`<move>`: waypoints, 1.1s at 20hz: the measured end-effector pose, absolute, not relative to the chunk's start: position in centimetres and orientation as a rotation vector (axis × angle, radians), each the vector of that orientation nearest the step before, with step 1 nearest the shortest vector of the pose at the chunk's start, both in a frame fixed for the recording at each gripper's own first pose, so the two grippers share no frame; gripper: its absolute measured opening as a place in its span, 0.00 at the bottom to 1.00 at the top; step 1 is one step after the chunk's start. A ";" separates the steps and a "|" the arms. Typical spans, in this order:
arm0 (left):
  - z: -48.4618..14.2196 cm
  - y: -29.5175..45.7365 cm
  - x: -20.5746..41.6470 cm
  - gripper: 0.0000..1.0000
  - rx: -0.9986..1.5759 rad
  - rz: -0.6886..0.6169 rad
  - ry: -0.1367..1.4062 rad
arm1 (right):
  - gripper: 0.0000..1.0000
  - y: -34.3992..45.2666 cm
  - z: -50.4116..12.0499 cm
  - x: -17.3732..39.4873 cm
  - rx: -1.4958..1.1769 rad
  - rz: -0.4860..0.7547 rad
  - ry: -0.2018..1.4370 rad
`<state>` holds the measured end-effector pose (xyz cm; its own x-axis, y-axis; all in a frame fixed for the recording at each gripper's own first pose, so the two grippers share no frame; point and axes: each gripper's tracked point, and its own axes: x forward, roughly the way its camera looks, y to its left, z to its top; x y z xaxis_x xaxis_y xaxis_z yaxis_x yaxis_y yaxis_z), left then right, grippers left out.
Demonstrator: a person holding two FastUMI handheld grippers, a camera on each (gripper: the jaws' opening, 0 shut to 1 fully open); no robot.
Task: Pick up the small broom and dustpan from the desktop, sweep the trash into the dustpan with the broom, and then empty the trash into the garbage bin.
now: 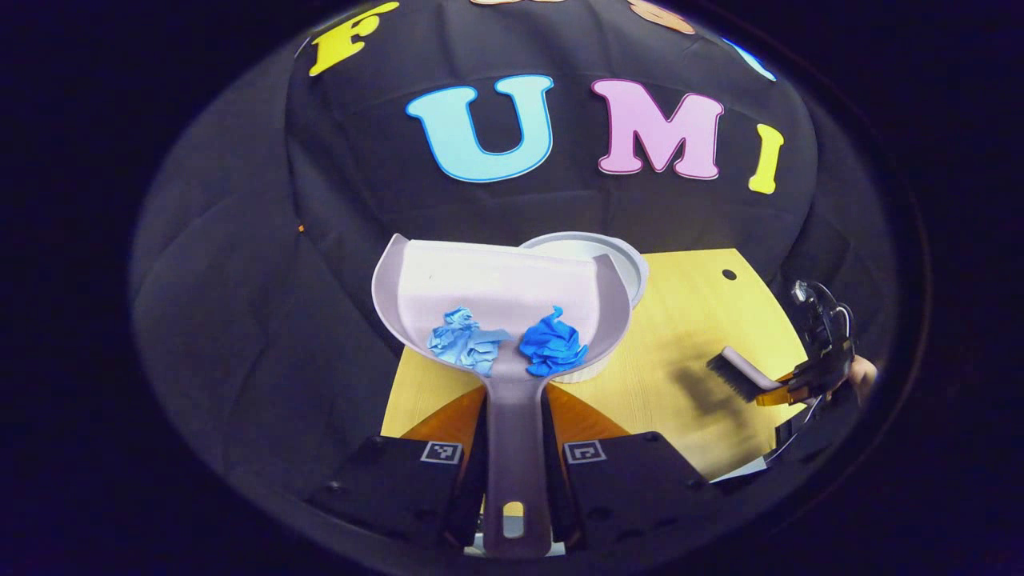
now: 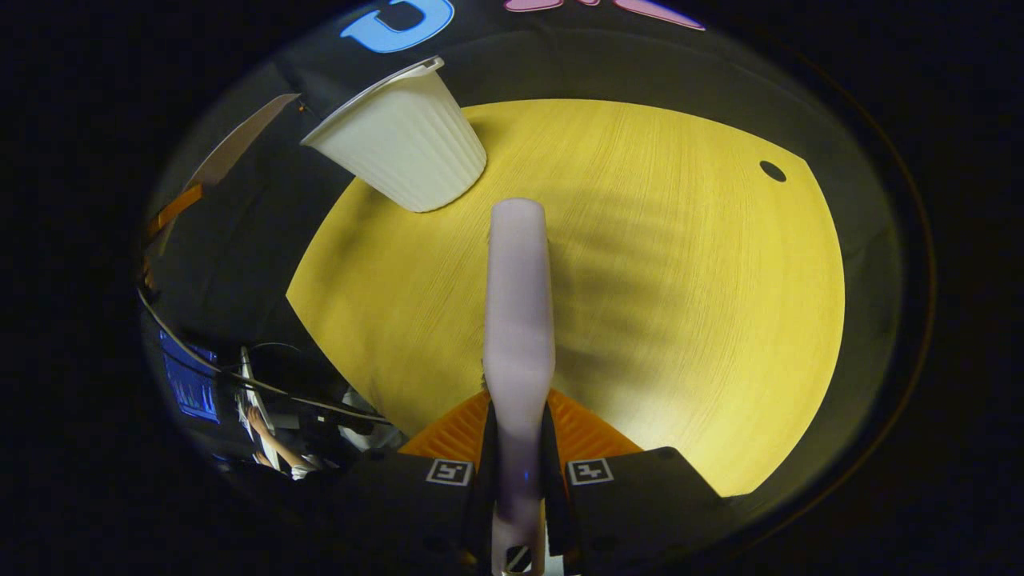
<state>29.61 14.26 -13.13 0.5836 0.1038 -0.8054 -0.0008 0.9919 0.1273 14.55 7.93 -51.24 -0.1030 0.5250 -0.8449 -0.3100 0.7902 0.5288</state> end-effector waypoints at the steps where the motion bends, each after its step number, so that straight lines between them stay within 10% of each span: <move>1: -13.3 14.9 30.8 0.30 0.165 0.031 0.980 | 0.29 7.9 -51.2 14.6 0.187 0.709 1.530; 10: -14.7 18.5 39.8 0.30 0.688 -0.095 1.284 | 0.29 7.6 -51.4 13.5 0.240 0.662 1.560; 22: -10.5 14.4 42.0 0.30 0.791 -0.007 1.035 | 0.29 7.1 -52.3 14.8 0.306 0.601 1.548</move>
<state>42.03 14.38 -10.47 0.5363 0.3494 -0.7683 0.3596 0.7289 0.5825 14.81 7.13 -52.29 -0.0809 0.5392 -0.8383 -0.1682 0.8216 0.5447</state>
